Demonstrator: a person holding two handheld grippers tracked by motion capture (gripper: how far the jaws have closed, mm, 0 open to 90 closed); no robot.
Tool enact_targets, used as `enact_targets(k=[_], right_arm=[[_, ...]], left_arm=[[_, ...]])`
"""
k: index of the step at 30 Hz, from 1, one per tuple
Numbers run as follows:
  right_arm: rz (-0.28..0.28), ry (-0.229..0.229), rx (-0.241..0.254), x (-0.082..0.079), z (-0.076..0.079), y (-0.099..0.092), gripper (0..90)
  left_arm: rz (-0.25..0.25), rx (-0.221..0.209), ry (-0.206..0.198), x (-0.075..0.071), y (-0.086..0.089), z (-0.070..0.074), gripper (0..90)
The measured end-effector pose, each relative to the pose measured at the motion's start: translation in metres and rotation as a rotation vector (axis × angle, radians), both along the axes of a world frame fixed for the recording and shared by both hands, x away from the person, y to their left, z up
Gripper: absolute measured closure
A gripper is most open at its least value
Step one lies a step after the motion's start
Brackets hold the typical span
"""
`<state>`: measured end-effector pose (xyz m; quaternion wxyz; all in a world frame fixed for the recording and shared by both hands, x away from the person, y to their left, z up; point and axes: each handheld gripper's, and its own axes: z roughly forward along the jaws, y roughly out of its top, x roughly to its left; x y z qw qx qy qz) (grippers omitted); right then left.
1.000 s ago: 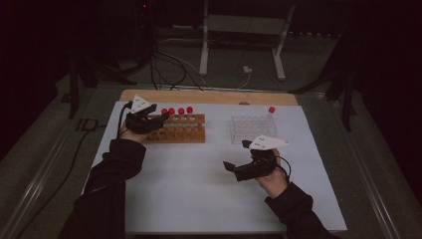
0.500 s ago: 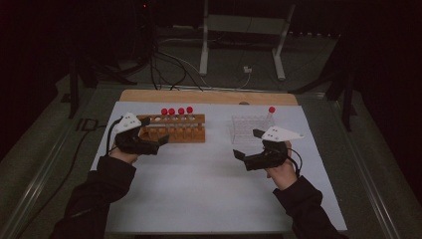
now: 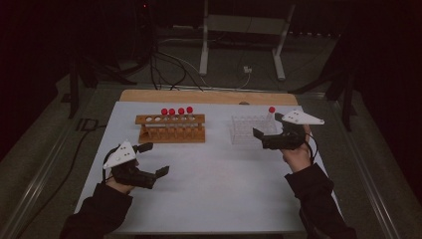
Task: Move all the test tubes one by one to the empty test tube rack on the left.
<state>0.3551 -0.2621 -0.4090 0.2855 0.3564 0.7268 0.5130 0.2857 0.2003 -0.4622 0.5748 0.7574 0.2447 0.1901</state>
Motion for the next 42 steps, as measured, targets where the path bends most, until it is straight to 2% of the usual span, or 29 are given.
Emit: enact_targets(k=[3, 5, 6, 9, 15, 17, 19, 21, 24, 28, 29, 34, 36, 42], right_arm=[[-0.052, -0.001, -0.001, 0.013, -0.004, -0.01, 0.1], [-0.064, 0.023, 0.014, 0.022, -0.008, -0.015, 0.1], [-0.082, 0.023, -0.001, 0.026, -0.01, -0.017, 0.1], [-0.104, 0.026, -0.003, 0.036, -0.018, -0.02, 0.1], [-0.168, 0.087, -0.012, 0.056, -0.031, -0.026, 0.4], [-0.195, 0.098, -0.014, 0.06, -0.036, -0.028, 8.2], [-0.219, 0.117, -0.017, 0.065, -0.041, -0.032, 8.3], [-0.238, 0.143, -0.02, 0.07, -0.045, -0.034, 15.1], [-0.258, 0.164, -0.012, 0.074, -0.049, -0.038, 19.7], [-0.294, 0.161, -0.044, 0.08, -0.051, -0.038, 29.1], [-0.3, 0.165, -0.04, 0.081, -0.051, -0.037, 31.3], [-0.304, 0.178, -0.042, 0.09, -0.053, -0.035, 42.9], [-0.307, 0.19, -0.04, 0.093, -0.054, -0.035, 50.1], [-0.309, 0.223, -0.042, 0.102, -0.059, -0.035, 61.5]], left_arm=[[-0.001, 0.0, -0.005, -0.003, 0.0, -0.003, 1.9], [-0.004, 0.0, -0.005, -0.004, 0.001, -0.003, 1.9], [-0.004, -0.006, -0.007, -0.004, 0.001, -0.004, 1.9], [0.0, -0.007, -0.011, -0.004, 0.002, -0.004, 1.9], [-0.003, 0.009, 0.001, -0.003, 0.0, -0.009, 1.9], [-0.007, 0.012, 0.001, -0.002, -0.001, -0.01, 1.9], [-0.005, 0.015, -0.003, -0.002, -0.002, -0.01, 1.9], [-0.003, 0.017, -0.002, -0.002, -0.003, -0.011, 1.9], [-0.008, 0.023, 0.0, -0.002, -0.003, -0.012, 1.9], [-0.012, 0.023, 0.0, -0.002, -0.003, -0.012, 1.9], [-0.015, 0.018, 0.003, -0.002, -0.003, -0.012, 1.9], [-0.013, 0.021, -0.002, -0.003, -0.003, -0.012, 1.9], [-0.012, 0.019, 0.0, -0.003, -0.003, -0.012, 1.9], [-0.017, 0.015, 0.005, -0.002, -0.002, -0.011, 1.9]])
